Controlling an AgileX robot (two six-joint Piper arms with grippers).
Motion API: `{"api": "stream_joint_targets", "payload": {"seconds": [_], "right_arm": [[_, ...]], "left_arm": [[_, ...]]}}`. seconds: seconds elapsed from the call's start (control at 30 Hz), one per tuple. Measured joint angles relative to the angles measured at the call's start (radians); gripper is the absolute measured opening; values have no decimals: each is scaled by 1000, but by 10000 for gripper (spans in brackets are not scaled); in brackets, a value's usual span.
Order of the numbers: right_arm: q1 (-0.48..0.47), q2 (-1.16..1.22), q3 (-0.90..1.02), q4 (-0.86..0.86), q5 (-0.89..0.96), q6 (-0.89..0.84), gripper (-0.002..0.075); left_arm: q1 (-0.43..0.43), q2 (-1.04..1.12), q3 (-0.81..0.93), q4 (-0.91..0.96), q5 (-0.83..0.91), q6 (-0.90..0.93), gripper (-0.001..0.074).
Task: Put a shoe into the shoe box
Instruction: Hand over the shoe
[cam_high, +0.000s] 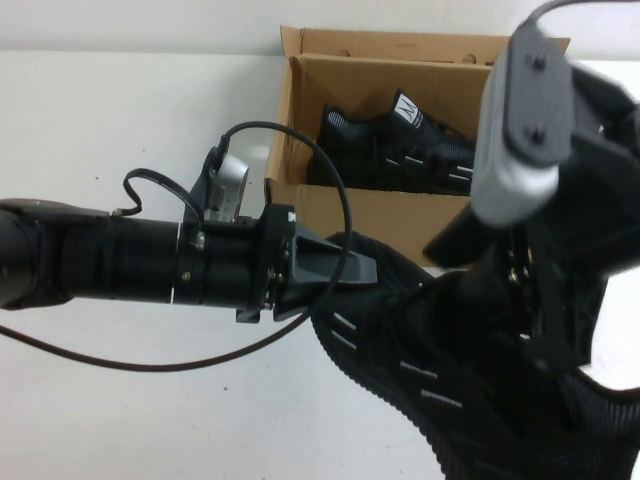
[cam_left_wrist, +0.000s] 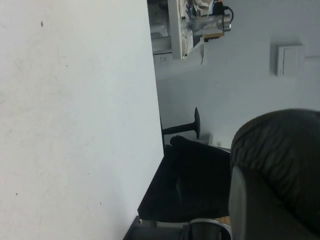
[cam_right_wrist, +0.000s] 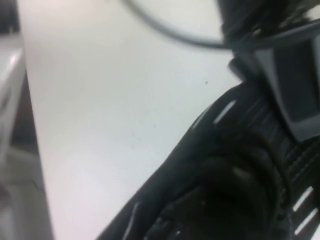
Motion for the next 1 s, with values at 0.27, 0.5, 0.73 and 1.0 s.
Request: {"api": "stream_joint_targets", "payload": {"seconds": [0.27,0.5,0.73,1.0], "right_arm": [[0,0,-101,14,12,207,648],[2,0,-203,25,4,355,643],[2,0,-218,-43,3,757,641],[2,-110,14,-208,-190,1113,641]], "left_arm": [[0,0,0,-35,15,64,127],[-6,2,0,-1,-35,123,128],[-8,2,0,-7,-149,142,128],[-8,-96,0,-7,-392,144,128]]}}
